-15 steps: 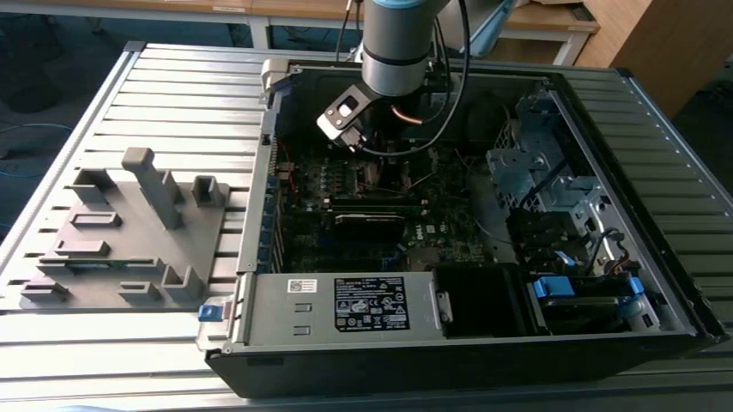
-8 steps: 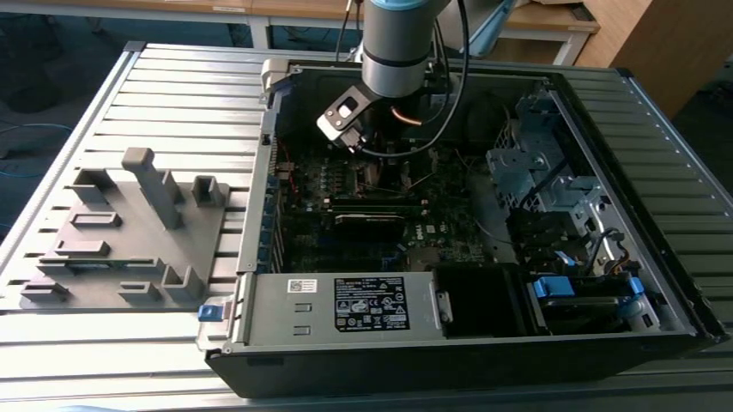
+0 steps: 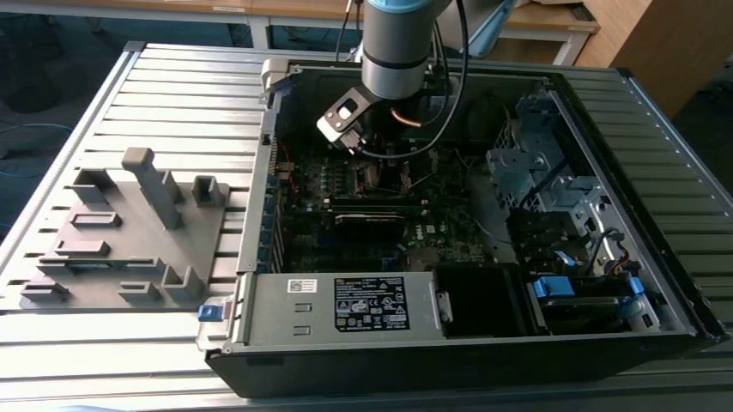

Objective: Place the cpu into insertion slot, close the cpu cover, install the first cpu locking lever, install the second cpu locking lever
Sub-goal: 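Place the cpu into insertion slot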

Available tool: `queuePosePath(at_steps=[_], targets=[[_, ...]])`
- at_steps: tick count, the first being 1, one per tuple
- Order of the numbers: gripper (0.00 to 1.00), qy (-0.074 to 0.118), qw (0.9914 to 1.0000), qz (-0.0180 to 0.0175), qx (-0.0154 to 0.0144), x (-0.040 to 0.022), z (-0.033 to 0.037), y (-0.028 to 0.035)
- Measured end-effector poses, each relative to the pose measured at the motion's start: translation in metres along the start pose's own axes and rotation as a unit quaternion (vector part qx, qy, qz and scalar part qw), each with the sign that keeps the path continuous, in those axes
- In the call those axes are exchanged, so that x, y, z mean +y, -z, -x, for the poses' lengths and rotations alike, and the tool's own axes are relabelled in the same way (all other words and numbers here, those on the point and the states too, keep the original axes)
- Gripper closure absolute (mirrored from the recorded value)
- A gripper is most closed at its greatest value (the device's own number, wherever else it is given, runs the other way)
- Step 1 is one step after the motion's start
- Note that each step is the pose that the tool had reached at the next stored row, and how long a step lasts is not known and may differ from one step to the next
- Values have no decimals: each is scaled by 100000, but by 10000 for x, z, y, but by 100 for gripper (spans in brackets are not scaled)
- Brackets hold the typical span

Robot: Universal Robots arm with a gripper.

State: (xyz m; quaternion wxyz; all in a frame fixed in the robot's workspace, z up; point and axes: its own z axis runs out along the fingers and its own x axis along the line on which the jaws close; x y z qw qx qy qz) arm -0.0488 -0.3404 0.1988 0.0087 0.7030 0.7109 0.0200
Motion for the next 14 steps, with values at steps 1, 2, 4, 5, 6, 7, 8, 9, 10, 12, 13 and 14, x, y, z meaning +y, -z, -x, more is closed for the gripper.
queuePosePath(at_steps=[1,2,4,5,6,7,8,9,10,12,13,14], targets=[[46,-4,100000,-5,-8,0,0,-2],[46,-9,100000,-10,-9,-1,0,-4],[46,-19,100000,-13,-22,-2,1,-4],[46,-15,100000,-4,-8,-3,0,-7],[46,-18,100000,6,7,-4,-2,-11],[46,-18,100000,3,2,-4,-2,-14],[46,-19,100000,-7,-13,-5,-4,-16],[46,-22,100000,-4,-11,-5,-8,-19],[46,-19,100000,-5,-9,-5,-12,-21],[46,-18,100000,-5,-8,-5,-20,-24],[46,-17,100000,-7,-12,-5,-24,-25],[46,-17,100000,-2,-4,-5,-27,-28]])
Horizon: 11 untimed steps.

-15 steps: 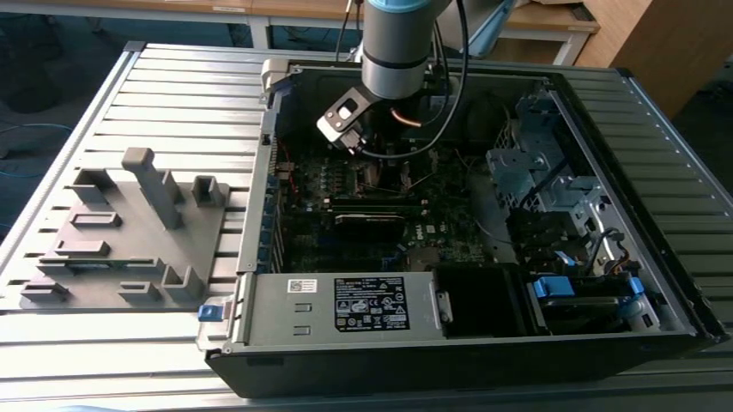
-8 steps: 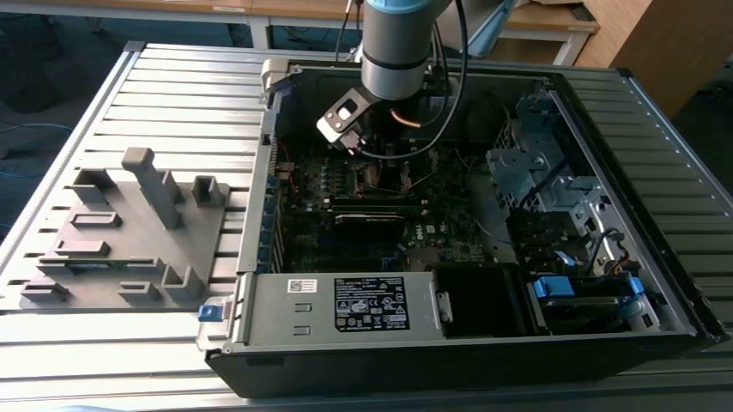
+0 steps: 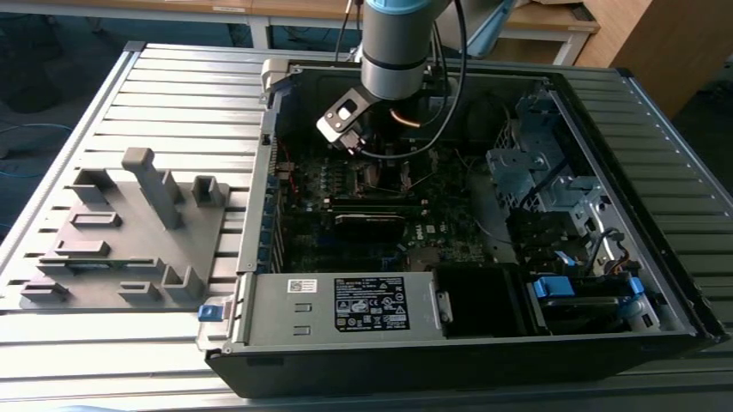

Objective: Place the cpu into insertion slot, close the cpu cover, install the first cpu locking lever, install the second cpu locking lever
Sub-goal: 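Place the cpu into insertion slot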

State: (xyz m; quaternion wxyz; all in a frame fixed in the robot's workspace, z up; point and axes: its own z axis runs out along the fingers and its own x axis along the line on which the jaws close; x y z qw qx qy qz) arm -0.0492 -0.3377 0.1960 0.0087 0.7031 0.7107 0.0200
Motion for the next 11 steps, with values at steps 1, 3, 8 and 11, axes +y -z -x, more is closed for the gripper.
queuePosePath(at_steps=[1,3,8,11], targets=[[46,5,100000,2,3,0,-1,-3],[46,2,100000,-3,-4,-1,-4,-9],[46,5,100000,-8,-11,-4,-5,-21],[46,-29,100000,-2,-20,2,-3,-24]])
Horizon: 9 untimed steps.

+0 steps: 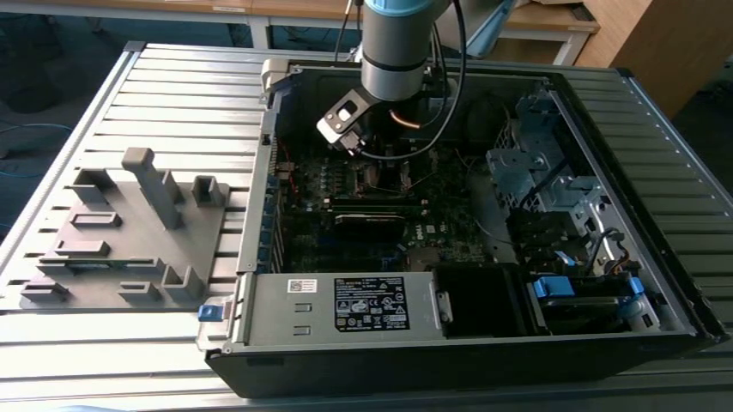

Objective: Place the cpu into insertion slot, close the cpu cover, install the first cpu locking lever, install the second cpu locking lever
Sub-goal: 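Place the cpu into insertion slot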

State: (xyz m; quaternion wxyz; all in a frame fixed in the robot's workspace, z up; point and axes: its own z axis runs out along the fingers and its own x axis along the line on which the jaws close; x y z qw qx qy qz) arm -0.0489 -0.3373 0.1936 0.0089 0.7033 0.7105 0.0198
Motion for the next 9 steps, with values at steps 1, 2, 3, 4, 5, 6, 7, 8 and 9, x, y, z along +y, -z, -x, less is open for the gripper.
queuePosePath(at_steps=[1,2,3,4,5,6,7,8,9], targets=[[46,-7,100000,3,4,0,1,-2],[46,-22,100000,-3,-7,0,1,-3],[46,-32,100000,-3,-8,0,1,-4],[46,-49,100000,-5,-11,0,2,-5],[46,-63,100000,-4,-12,0,2,-5],[46,-76,100000,-3,-13,0,3,-6],[46,-89,100000,0,-10,0,3,-7],[46,-100,100000,-1,-13,0,3,-8],[46,-110,100000,2,-12,0,3,-9]])
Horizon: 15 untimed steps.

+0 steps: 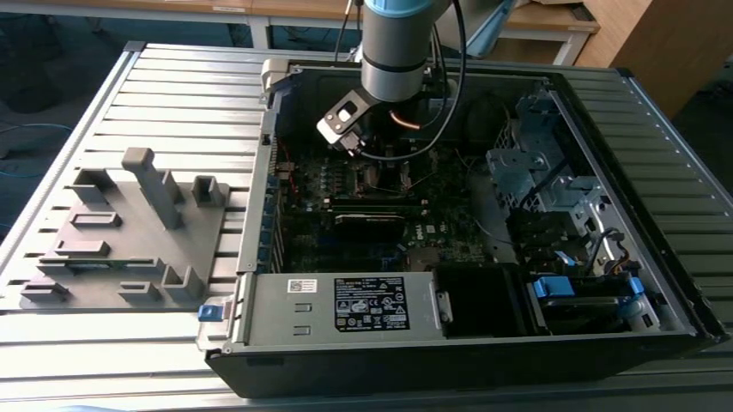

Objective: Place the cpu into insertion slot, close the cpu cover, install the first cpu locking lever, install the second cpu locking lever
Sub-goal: 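Place the cpu into insertion slot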

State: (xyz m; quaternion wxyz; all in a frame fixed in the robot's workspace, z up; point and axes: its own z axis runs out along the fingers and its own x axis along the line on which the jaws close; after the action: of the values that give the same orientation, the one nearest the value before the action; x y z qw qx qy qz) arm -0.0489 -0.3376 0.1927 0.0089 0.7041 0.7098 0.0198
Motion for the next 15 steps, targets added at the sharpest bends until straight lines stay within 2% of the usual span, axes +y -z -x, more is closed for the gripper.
queuePosePath(at_steps=[15], targets=[[46,-126,100000,-2,-8,1,4,-10]])
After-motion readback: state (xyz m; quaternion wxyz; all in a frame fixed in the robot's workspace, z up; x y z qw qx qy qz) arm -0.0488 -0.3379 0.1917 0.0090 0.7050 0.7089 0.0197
